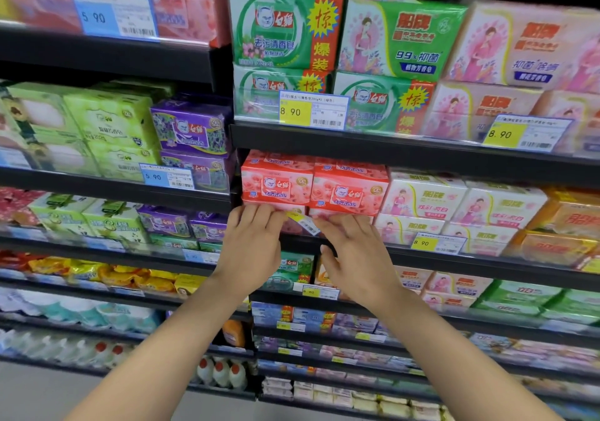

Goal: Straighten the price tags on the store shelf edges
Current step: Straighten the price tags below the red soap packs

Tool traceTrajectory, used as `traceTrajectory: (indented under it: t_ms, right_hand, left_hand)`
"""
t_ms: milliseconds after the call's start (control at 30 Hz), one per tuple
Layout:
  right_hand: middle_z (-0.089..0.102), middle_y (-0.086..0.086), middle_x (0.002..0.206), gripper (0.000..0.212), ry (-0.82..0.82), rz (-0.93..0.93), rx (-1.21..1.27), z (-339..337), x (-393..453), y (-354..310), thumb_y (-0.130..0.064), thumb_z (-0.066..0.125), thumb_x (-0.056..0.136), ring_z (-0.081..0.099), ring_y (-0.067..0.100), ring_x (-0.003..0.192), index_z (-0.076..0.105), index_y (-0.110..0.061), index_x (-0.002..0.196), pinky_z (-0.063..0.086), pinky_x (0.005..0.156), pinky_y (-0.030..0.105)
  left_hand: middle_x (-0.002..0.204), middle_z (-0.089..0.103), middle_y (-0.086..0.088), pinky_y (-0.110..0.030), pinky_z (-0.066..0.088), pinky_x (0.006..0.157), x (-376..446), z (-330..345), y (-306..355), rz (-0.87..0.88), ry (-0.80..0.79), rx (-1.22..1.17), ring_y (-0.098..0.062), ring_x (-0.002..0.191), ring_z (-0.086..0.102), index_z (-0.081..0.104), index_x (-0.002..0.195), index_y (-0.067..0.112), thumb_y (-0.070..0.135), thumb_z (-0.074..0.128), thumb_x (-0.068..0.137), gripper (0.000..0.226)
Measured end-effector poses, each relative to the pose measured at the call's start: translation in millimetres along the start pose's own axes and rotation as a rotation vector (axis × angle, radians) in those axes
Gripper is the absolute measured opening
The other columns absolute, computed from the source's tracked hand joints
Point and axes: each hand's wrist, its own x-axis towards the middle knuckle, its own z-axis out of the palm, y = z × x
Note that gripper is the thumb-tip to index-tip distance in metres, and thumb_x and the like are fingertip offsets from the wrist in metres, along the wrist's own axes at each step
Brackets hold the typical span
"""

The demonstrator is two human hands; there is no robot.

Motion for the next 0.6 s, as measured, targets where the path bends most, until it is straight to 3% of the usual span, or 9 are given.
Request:
traceTrajectory:
  t_ms: [133,300,367,433,500,600]
  right_hand:
    - [0.057,0.005,0.124,0.048,-0.041,-0.004,0.035,1,5,-10,-0.014,0.061,0.083,0.049,0.026,0.117,0.053,-0.012,0.13,0.04,0.099,0.046]
    - [0.057,0.007,0.124,0.047,-0.002,0.062,0.122,2,10,-16,-0.006,0.059,0.085,0.049,0.025,0.115,0.052,-0.009,0.131,0.038,0.101,0.04]
    - [0.06,0.008,0.117,0.043,0.026,0.087,0.129,3,14,-18,-0.004,0.06,0.085,0.054,0.027,0.107,0.055,-0.008,0.128,0.045,0.092,0.039]
    - [0.063,0.008,0.105,0.037,0.067,0.093,0.101,4,17,-21,-0.002,0.062,0.083,0.06,0.026,0.092,0.062,-0.008,0.119,0.051,0.073,0.035]
    - [0.064,0.005,0.093,0.026,0.104,0.113,0.055,5,21,-23,-0.003,0.066,0.081,0.062,0.023,0.075,0.068,-0.01,0.106,0.047,0.055,0.027]
    - [0.063,0.003,0.08,0.009,0.135,0.155,0.013,4,26,-28,-0.006,0.069,0.081,0.059,0.02,0.058,0.068,-0.011,0.087,0.041,0.044,0.023]
  left_hand:
    - [0.099,0.058,-0.007,-0.041,0.044,0.084,-4,-2,-2,-0.028,-0.018,-0.081,-0.028,0.097,0.051,0.058,0.105,0.007,0.002,0.065,0.064,0.042]
    - [0.097,0.058,-0.006,-0.037,0.036,0.086,-6,0,-4,-0.038,0.004,-0.1,-0.028,0.096,0.048,0.058,0.1,0.008,-0.003,0.065,0.058,0.044]
    - [0.097,0.058,-0.005,-0.037,0.037,0.086,-7,0,-4,-0.053,0.004,-0.118,-0.027,0.097,0.048,0.058,0.1,0.009,-0.002,0.065,0.059,0.043]
    - [0.099,0.058,-0.005,-0.038,0.039,0.087,-7,0,-4,-0.054,-0.003,-0.132,-0.027,0.098,0.048,0.058,0.102,0.009,-0.001,0.065,0.06,0.044]
    - [0.101,0.058,-0.005,-0.04,0.04,0.089,-7,-1,-5,-0.047,-0.017,-0.145,-0.027,0.1,0.049,0.059,0.104,0.009,-0.001,0.065,0.061,0.044]
    - [0.1,0.057,-0.005,-0.04,0.041,0.091,-8,-2,-5,-0.043,-0.029,-0.156,-0.027,0.1,0.05,0.06,0.102,0.009,0.001,0.063,0.062,0.042]
